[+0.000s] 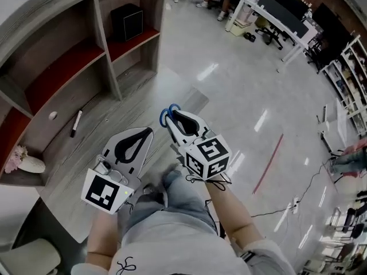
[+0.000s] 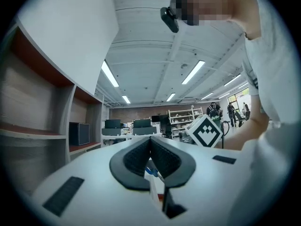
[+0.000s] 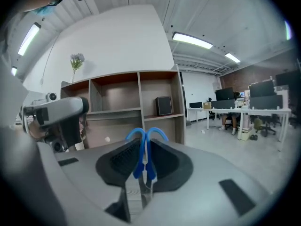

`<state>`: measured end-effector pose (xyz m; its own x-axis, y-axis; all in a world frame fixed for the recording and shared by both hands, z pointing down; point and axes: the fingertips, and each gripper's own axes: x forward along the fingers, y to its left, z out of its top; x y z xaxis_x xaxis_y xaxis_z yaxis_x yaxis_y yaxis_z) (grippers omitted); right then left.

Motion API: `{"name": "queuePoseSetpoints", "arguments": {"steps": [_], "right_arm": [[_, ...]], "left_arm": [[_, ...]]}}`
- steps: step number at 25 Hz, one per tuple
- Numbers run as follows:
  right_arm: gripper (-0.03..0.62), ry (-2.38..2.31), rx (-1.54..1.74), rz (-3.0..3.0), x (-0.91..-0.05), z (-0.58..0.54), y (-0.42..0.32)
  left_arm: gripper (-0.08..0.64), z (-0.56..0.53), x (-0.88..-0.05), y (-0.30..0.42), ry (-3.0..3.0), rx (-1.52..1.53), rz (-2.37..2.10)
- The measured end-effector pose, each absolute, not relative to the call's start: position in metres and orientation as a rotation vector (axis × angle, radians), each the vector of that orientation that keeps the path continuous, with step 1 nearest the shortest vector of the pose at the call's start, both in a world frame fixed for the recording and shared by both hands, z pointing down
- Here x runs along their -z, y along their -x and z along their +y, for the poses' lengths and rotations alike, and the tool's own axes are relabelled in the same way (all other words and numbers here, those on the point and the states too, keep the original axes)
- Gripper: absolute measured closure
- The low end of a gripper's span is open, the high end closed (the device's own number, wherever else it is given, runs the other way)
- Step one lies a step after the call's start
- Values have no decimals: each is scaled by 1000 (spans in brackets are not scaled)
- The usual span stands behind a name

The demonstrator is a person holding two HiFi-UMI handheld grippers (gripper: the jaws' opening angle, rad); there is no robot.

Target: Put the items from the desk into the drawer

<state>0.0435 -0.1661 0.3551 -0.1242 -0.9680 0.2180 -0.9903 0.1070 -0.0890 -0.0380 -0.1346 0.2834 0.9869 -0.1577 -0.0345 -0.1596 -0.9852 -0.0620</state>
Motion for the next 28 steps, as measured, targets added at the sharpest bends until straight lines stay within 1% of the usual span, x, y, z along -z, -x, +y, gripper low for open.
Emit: {"name": "queuePoseSetpoints", "arguments": {"steps": [5, 12, 18, 28], "right_arm": [[505, -2051, -280, -2289, -340, -142, -52], [505, -2016, -243, -2357, -339, -138, -73], [505, -1920, -204, -2418, -341, -121, -113], [505, -1699, -117, -2557, -359, -100, -176]], "left_arm": [[549, -122, -282, 28, 3063, -48, 227], [549, -126, -285, 6, 3066, -48, 299], [549, -112, -278, -39, 3039, -106, 394], [549, -78, -286, -107, 3026, -71, 587]]}}
